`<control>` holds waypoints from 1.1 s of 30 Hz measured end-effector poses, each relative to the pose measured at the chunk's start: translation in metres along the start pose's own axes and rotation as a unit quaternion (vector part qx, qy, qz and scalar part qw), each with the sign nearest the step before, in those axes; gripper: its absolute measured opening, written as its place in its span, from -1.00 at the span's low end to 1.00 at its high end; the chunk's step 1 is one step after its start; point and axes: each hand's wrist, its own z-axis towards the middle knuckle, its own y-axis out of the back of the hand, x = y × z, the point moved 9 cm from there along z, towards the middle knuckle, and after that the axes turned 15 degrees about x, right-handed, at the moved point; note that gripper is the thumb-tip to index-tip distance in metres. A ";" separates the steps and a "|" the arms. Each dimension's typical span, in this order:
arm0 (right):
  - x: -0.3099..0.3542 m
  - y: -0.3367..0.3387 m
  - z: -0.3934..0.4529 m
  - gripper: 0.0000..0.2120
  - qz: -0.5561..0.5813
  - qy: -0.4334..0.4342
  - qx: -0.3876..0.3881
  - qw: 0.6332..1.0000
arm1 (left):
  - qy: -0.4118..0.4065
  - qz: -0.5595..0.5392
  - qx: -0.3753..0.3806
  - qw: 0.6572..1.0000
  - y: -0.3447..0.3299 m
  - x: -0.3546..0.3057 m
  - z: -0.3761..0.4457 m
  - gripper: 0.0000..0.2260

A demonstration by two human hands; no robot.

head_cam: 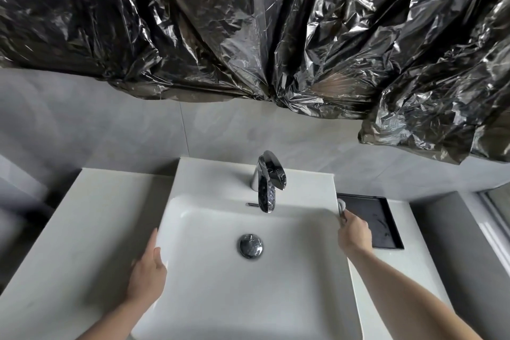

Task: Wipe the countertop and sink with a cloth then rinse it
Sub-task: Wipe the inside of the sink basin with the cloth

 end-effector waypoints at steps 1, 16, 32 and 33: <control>-0.001 0.000 -0.003 -0.57 0.044 -0.004 -0.014 0.999 | -0.001 0.002 -0.002 1.000 0.000 0.000 0.000 -0.52; 0.160 -0.051 -0.024 -0.46 -0.047 0.290 -0.050 0.955 | -0.002 0.004 -0.022 1.000 -0.001 0.002 0.003 -0.52; 0.287 -0.158 -0.098 -0.26 0.095 0.310 0.027 0.946 | -0.024 -0.014 -0.016 0.999 0.002 -0.001 0.000 -0.54; 0.297 -0.154 -0.092 -0.30 0.085 0.312 0.025 0.946 | -0.025 -0.013 -0.015 0.999 0.003 -0.001 0.000 -0.54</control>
